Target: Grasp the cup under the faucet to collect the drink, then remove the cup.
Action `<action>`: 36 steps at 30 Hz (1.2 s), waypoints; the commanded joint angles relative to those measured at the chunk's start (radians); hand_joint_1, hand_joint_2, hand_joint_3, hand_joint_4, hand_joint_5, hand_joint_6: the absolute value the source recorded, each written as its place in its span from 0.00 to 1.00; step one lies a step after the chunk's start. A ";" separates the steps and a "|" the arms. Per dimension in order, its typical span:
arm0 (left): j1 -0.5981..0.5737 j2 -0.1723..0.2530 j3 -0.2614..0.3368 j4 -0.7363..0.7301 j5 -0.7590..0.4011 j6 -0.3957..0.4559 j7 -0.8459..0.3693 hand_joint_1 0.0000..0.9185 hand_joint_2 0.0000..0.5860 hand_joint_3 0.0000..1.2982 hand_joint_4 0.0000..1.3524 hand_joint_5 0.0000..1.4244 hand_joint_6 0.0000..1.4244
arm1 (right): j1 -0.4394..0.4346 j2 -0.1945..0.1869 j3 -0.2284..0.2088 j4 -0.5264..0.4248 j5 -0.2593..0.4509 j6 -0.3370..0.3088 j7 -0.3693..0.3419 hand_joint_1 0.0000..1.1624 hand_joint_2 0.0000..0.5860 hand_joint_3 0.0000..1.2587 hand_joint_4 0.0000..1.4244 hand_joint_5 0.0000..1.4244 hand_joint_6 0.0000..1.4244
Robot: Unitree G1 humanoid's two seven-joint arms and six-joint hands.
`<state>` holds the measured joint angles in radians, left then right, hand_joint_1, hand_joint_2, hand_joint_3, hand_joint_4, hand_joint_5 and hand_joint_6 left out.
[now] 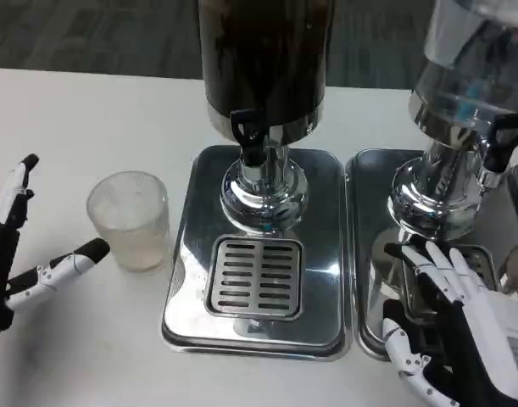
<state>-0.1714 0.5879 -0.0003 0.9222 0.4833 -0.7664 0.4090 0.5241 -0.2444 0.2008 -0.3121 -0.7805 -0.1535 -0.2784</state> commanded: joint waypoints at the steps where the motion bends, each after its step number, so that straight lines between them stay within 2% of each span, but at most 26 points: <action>1: -0.050 0.026 -0.038 0.070 0.014 -0.024 0.011 0.17 0.01 0.00 0.00 0.10 0.21 | 0.008 0.003 -0.002 -0.007 0.000 0.002 -0.005 0.21 0.86 0.14 0.04 0.01 0.04; 16: -0.163 0.019 -0.109 0.204 -0.011 -0.019 -0.058 0.19 0.02 0.00 0.00 0.11 0.21 | 0.006 0.005 0.003 -0.012 0.001 0.003 0.001 0.21 0.86 0.14 0.05 0.01 0.05; 36: -0.276 -0.010 -0.178 0.289 0.000 0.002 -0.135 0.21 0.03 0.01 0.00 0.11 0.23 | 0.011 -0.006 -0.005 -0.043 -0.003 0.005 0.026 0.21 0.86 0.14 0.05 0.02 0.07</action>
<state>-0.4296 0.5835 -0.1598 1.1949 0.4762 -0.7781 0.2905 0.5287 -0.2445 0.2024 -0.3334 -0.7811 -0.1533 -0.2595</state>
